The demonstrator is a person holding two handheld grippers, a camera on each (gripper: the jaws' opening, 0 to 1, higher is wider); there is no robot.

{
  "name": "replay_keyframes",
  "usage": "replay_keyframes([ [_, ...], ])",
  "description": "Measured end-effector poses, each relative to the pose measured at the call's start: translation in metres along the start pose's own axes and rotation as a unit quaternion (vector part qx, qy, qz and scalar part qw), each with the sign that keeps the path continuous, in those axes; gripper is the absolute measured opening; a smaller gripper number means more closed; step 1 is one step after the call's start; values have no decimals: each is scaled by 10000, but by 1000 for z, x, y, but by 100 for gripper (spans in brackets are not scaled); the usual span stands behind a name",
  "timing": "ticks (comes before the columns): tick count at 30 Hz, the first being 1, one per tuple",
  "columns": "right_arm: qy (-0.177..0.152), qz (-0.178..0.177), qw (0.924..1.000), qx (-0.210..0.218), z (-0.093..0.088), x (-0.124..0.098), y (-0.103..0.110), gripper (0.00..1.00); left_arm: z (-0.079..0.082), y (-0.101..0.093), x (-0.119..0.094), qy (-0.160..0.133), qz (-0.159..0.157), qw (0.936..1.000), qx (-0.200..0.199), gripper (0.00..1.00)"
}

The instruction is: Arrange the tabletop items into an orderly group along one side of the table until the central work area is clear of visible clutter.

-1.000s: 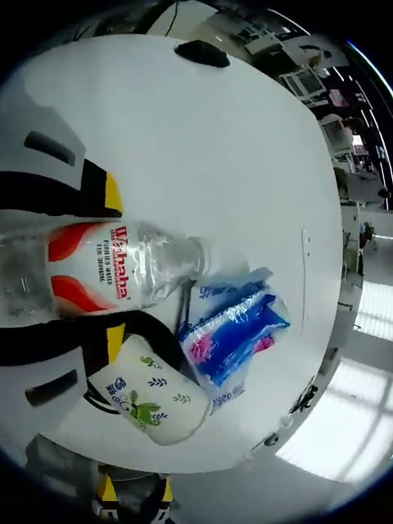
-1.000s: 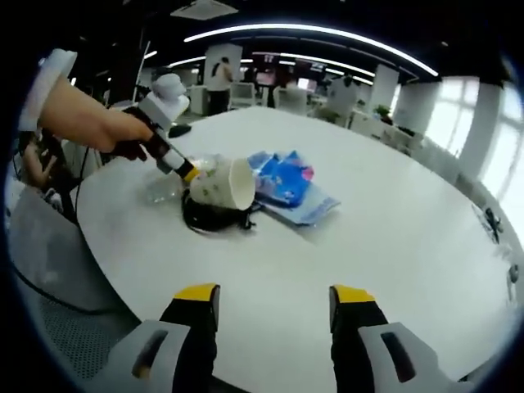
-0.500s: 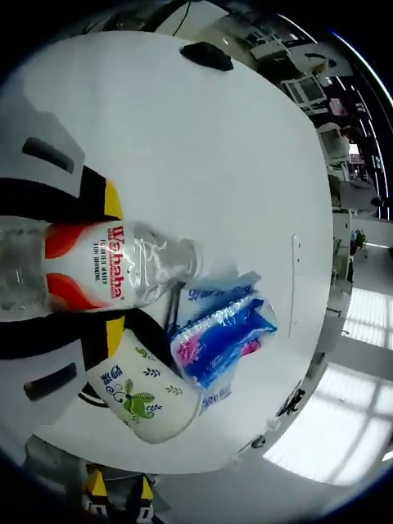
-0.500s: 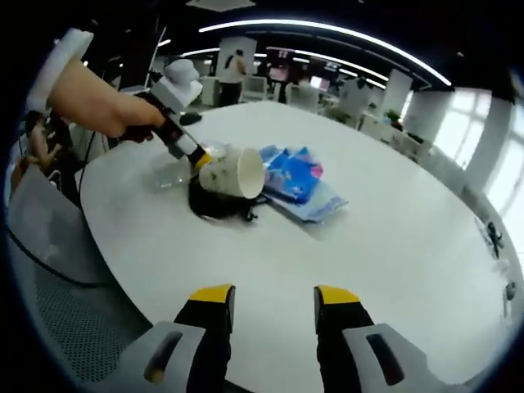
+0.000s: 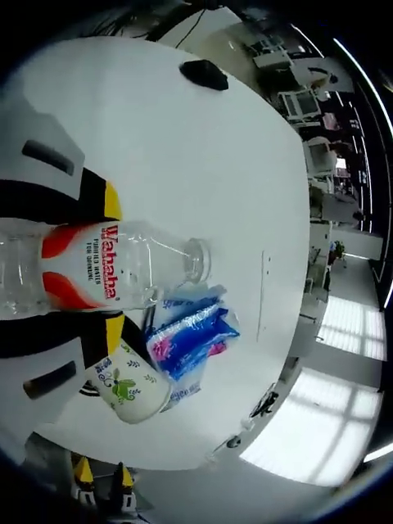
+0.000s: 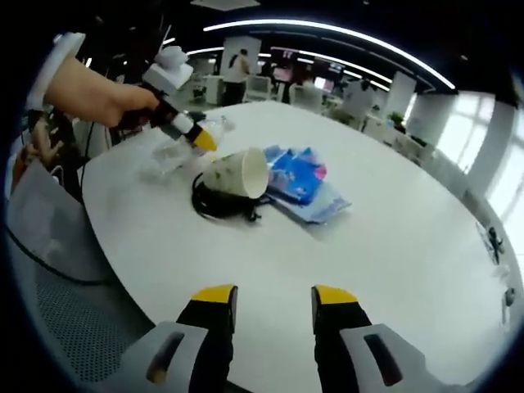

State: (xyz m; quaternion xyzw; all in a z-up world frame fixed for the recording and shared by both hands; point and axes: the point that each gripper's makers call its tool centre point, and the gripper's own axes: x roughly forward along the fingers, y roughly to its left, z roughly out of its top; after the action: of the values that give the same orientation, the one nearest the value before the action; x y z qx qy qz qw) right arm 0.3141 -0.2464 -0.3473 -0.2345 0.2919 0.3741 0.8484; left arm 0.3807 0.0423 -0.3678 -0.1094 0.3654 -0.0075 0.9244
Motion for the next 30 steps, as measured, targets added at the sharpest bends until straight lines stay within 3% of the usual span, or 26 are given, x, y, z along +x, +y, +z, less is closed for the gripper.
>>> replay_keyframes([
  [4, -30, -1, 10000, 0, 0, 2, 0, 35, 10, 6, -8, -222, 90, 9997, -90, 40],
  [7, -52, -13, 10000, 22, 1, 1, -1, 35, 23, 17, -17, -479, 327, 9982, -171, 40],
  [12, -48, -12, 10000, 28, -1, 3, -2, 34, 37, 31, -27, -621, 552, 9962, -271, 40],
  [16, -37, -14, 10000, 13, -1, 3, -2, 34, 47, 39, -29, -628, 683, 9952, -324, 40],
  [21, -13, -11, 10000, 22, -1, 2, -1, 34, 62, 56, -29, -710, 886, 9909, -730, 40],
  [30, -7, -22, 10000, 53, -1, -1, -2, 33, 75, 61, -21, -622, 1076, 9912, -447, 40],
])
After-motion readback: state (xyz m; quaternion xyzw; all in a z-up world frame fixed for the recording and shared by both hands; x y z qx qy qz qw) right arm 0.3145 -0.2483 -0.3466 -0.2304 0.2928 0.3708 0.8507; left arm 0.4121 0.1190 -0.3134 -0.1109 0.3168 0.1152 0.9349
